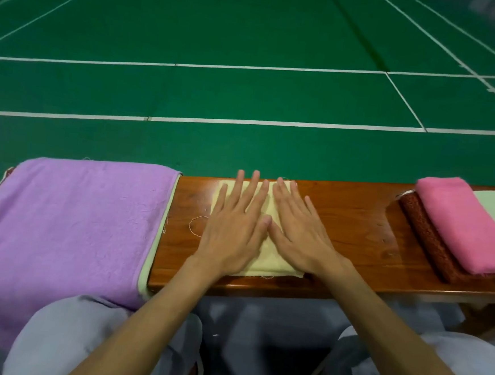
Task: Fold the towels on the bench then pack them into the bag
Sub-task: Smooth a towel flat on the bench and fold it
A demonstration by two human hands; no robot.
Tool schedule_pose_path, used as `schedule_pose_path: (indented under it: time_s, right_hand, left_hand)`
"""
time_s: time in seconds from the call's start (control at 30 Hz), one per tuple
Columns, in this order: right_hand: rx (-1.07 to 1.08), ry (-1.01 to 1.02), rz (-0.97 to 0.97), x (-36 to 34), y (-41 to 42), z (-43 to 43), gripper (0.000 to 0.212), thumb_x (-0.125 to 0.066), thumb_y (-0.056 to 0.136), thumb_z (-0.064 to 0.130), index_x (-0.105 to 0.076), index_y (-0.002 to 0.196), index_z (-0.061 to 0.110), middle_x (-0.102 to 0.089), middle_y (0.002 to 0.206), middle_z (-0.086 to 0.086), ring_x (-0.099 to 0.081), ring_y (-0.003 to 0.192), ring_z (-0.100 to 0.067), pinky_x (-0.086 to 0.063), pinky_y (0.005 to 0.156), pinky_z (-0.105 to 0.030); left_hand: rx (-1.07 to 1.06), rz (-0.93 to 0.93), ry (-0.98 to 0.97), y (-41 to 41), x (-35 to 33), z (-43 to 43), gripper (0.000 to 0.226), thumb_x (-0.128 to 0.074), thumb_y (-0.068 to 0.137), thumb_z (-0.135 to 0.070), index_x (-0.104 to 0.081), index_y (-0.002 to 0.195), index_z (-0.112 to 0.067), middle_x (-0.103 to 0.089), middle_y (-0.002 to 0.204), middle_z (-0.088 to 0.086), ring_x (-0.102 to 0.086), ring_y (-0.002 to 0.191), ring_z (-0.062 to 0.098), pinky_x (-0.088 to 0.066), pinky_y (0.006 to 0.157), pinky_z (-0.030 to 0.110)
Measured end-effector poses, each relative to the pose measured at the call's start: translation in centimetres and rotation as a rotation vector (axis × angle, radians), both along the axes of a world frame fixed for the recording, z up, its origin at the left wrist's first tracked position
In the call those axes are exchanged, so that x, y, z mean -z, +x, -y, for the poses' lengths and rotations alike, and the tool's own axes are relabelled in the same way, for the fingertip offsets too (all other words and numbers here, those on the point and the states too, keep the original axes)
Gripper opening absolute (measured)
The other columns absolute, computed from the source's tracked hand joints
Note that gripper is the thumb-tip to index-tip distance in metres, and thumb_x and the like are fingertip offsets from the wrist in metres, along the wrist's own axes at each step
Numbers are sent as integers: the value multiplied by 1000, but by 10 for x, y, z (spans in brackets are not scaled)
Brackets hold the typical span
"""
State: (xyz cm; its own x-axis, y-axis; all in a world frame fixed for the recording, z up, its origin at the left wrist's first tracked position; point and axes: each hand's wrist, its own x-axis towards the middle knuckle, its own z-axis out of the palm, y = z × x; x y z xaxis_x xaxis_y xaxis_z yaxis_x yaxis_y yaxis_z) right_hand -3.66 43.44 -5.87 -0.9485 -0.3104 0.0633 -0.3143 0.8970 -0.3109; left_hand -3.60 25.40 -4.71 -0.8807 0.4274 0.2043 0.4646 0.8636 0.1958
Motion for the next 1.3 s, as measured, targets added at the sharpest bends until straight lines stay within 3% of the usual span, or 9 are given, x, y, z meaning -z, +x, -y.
schedule_pose_path:
  time_s: [0.2, 0.37, 0.5, 0.73, 0.9, 1.0, 1.13, 1.23, 1.3]
  right_hand:
    - [-78, 174, 5, 12, 3, 12, 68, -14, 105, 50, 8, 163, 21, 16, 170, 3, 26, 153, -15, 1, 127, -51]
    - [-41, 173, 33, 16, -7, -2, 76, -10, 103, 64, 9, 163, 21, 19, 169, 6, 25, 153, -15, 5, 127, -51]
    - [25, 169, 77, 14, -15, -21, 72, -5, 102, 59, 11, 163, 24, 20, 168, 9, 20, 155, -21, 1, 127, -54]
    - [28, 148, 57, 16, -14, -20, 70, -5, 102, 57, 11, 163, 24, 20, 169, 8, 21, 155, -21, 1, 127, -54]
    - [-61, 106, -55, 6, -3, -22, 68, -9, 104, 57, 0, 164, 25, 12, 170, 4, 19, 156, -19, -4, 127, -53]
    - [-190, 112, -29, -5, 18, -18, 80, -11, 101, 69, 3, 163, 22, 13, 170, 3, 21, 155, -15, -1, 128, -49]
    - [-293, 264, 55, -1, 46, -8, 122, -33, 82, 92, 17, 160, 12, 25, 168, -4, 27, 153, -18, 3, 128, -48]
    - [-296, 293, -7, 5, 56, -6, 133, -70, 77, 71, 11, 161, 8, 17, 169, -10, 21, 155, -25, 2, 127, -50]
    - [-283, 289, -19, 5, 63, -7, 127, -83, 76, 49, 0, 163, 9, 6, 171, -10, 12, 157, -27, -5, 127, -51]
  left_hand:
    - [-65, 176, -121, 1, 26, 3, 74, 11, 99, -61, 16, 162, -22, 24, 168, -2, 29, 153, 16, 7, 128, 46]
    - [-106, 196, -117, 0, 25, 15, 74, 5, 101, -58, 11, 163, -19, 20, 169, 0, 23, 155, 17, 9, 128, 45]
    - [-130, 206, -110, -4, 25, 23, 69, -8, 107, -52, 10, 163, -17, 20, 170, -1, 23, 155, 16, 15, 124, 40]
    - [-123, 240, -86, -6, 26, 23, 71, -7, 106, -57, 10, 164, -19, 21, 169, -3, 24, 155, 15, 13, 126, 44]
    - [-28, 241, 137, 4, 23, 32, 72, -8, 104, -58, -3, 165, -20, 7, 171, -8, 18, 155, 6, 13, 127, 40]
    - [44, 233, 235, 16, 21, 41, 70, -10, 105, -60, -12, 164, -22, -1, 171, -10, 14, 155, 0, 6, 129, 44]
    - [151, 173, -18, 37, 19, 52, 94, -14, 97, -81, 0, 165, -18, 8, 172, -4, 17, 156, 9, 6, 129, 48]
    - [207, 148, -146, 51, 21, 65, 121, -40, 84, -90, 10, 163, -14, 16, 171, 1, 20, 156, 16, 7, 128, 45]
    - [239, 112, -144, 56, 26, 75, 121, -64, 84, -72, 5, 164, -13, 10, 172, 2, 13, 158, 17, -5, 129, 45]
